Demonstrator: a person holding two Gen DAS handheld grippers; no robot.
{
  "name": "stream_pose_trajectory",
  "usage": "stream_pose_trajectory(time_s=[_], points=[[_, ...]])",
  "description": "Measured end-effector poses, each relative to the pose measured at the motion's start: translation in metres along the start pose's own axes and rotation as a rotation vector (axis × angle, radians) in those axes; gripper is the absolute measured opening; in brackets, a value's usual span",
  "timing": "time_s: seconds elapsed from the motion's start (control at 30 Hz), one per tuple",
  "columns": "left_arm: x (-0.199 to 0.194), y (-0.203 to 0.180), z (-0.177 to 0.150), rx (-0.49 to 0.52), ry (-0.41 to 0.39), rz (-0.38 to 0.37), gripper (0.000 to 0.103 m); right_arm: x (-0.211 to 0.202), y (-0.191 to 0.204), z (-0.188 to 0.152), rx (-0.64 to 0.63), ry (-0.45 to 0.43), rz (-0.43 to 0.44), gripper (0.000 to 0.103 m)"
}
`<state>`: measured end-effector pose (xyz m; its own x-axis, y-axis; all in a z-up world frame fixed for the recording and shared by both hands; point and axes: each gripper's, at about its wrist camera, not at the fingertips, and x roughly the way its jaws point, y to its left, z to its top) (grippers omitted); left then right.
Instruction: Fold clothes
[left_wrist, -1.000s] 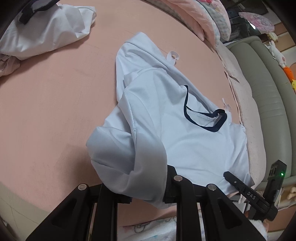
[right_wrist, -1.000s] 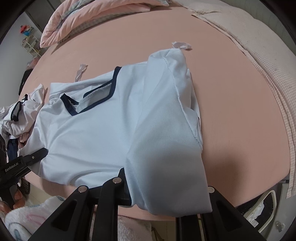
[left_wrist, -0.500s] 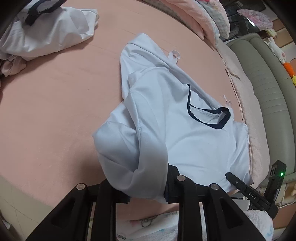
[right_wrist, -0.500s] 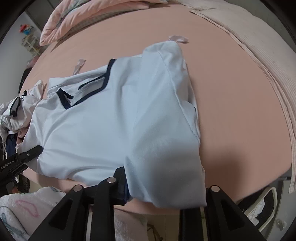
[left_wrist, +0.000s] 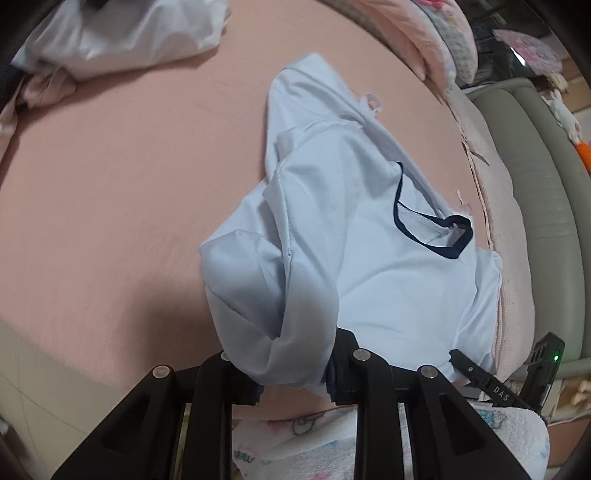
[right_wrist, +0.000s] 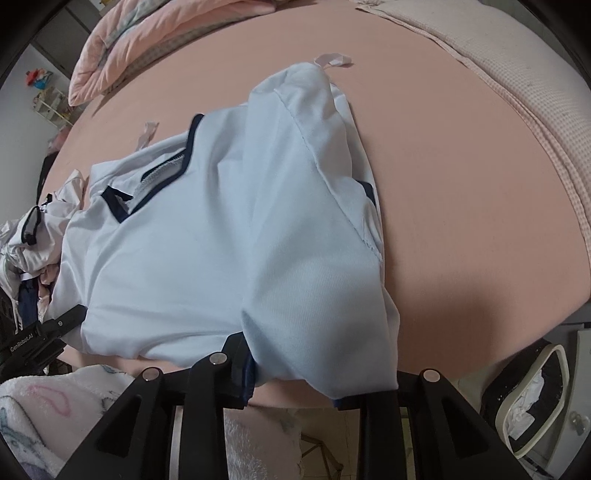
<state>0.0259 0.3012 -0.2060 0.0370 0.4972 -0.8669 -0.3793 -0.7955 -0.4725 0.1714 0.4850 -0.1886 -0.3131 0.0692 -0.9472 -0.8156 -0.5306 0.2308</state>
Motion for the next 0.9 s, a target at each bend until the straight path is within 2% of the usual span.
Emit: stream_pose_trajectory(time_s=[0.2,0.4,0.43,0.5,0.57,0.6,0.63,0.67,0.73,0.87,0.9], points=[[-0.002,0.009,-0.002,-0.012,0.004,-0.028,0.023,0.002,-0.014,-0.002,0.058,-0.007,0.052,0.028],[-0.006,-0.004,-0.007,0.059,-0.036,0.024,0.024,0.004,-0.013,0.007,0.055,-0.019,0.04,0.029],[-0.009,-0.005,-0.008,0.073,-0.048,0.038,0.025,0.003,-0.01,0.009,0.041,-0.026,0.03,0.032],[-0.014,-0.006,-0.01,0.081,-0.067,0.062,0.033,0.001,-0.005,0.013,0.01,-0.041,0.006,0.037],[-0.018,-0.007,-0.01,0.078,-0.072,0.08,0.05,-0.002,-0.002,0.014,-0.008,-0.043,-0.007,0.044],[-0.02,-0.007,-0.009,0.075,-0.067,0.084,0.067,-0.004,0.0,0.016,-0.011,-0.043,-0.005,0.047],[-0.023,-0.008,-0.008,0.068,-0.059,0.078,0.076,-0.007,0.001,0.018,-0.013,-0.044,-0.003,0.053],[-0.025,-0.009,-0.006,0.06,-0.052,0.07,0.076,-0.01,0.002,0.018,-0.01,-0.042,0.008,0.059],[-0.035,-0.009,-0.006,0.044,-0.045,0.044,0.076,-0.019,0.004,0.019,-0.002,-0.03,0.01,0.064],[-0.055,-0.011,-0.008,0.038,-0.042,0.045,0.077,-0.038,0.007,0.016,-0.011,-0.035,-0.029,0.064],[-0.059,-0.012,-0.008,0.044,-0.044,0.05,0.077,-0.042,0.017,-0.008,-0.014,-0.047,-0.045,0.064]])
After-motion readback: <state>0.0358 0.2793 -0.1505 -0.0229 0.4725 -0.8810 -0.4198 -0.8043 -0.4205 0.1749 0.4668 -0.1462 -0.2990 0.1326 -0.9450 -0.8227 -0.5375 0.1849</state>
